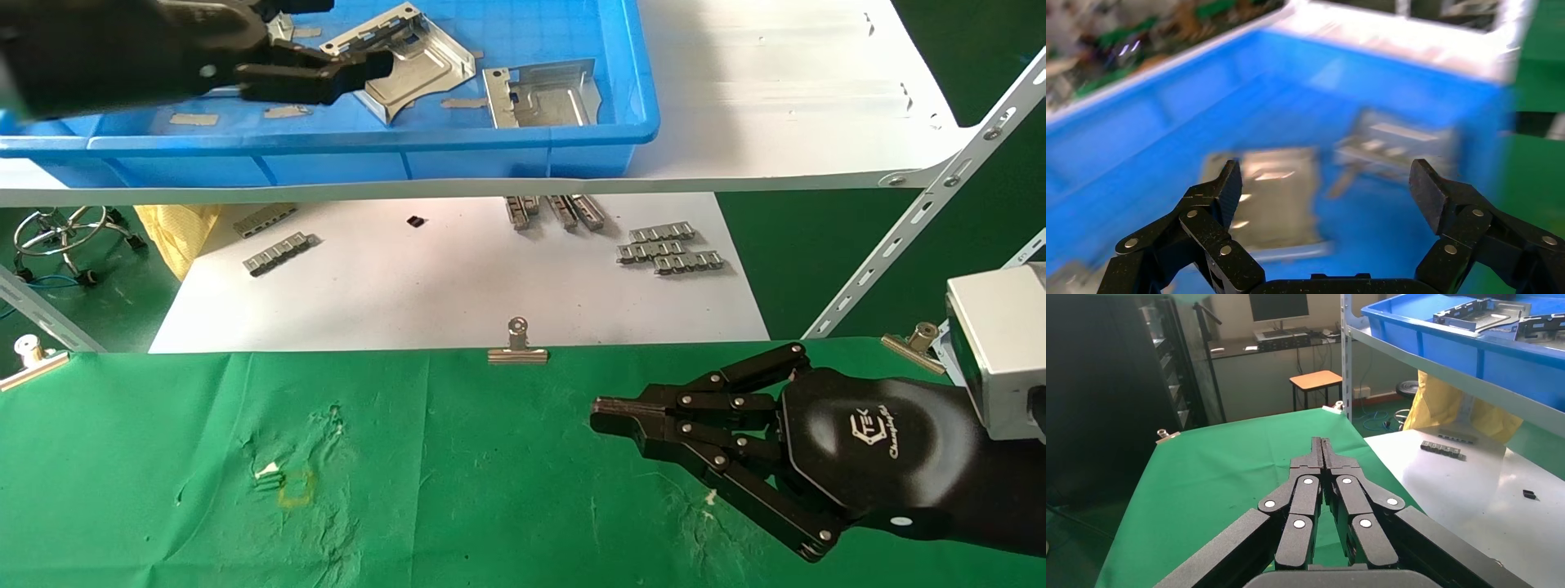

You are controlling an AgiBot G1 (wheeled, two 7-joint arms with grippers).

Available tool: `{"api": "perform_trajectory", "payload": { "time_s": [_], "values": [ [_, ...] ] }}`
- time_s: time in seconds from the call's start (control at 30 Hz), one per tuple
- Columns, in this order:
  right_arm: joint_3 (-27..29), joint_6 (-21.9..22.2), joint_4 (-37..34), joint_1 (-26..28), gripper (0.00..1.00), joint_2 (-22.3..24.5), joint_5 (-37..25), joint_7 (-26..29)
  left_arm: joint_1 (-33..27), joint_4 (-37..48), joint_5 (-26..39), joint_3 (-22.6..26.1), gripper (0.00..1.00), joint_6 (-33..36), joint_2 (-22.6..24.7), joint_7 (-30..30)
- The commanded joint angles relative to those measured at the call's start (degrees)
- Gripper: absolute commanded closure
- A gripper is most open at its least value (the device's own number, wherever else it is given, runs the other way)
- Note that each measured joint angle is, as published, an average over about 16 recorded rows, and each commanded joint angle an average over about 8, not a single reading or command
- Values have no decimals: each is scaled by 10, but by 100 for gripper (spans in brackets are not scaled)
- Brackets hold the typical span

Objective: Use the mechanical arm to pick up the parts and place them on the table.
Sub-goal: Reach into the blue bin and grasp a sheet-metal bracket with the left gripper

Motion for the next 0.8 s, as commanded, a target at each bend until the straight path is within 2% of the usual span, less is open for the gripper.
{"api": "perform_trajectory", "payload": {
  "time_s": [0.03,0.13,0.17,0.2,0.47,0.8],
  "values": [
    [0,0,0,0,62,0,0,0,-31,59,28,13,56,-31,26,6],
    [0,0,0,0,24,0,0,0,-53,113,51,24,93,-92,60,8],
    [0,0,0,0,12,0,0,0,-58,126,56,26,100,-109,69,10],
    [0,0,0,0,1,0,0,0,-63,138,60,27,100,-123,77,11],
    [0,0,0,0,0,0,0,0,-80,193,70,32,100,-168,117,28],
    [0,0,0,0,0,0,0,0,-84,220,69,32,100,-181,130,54]
  ]
}}
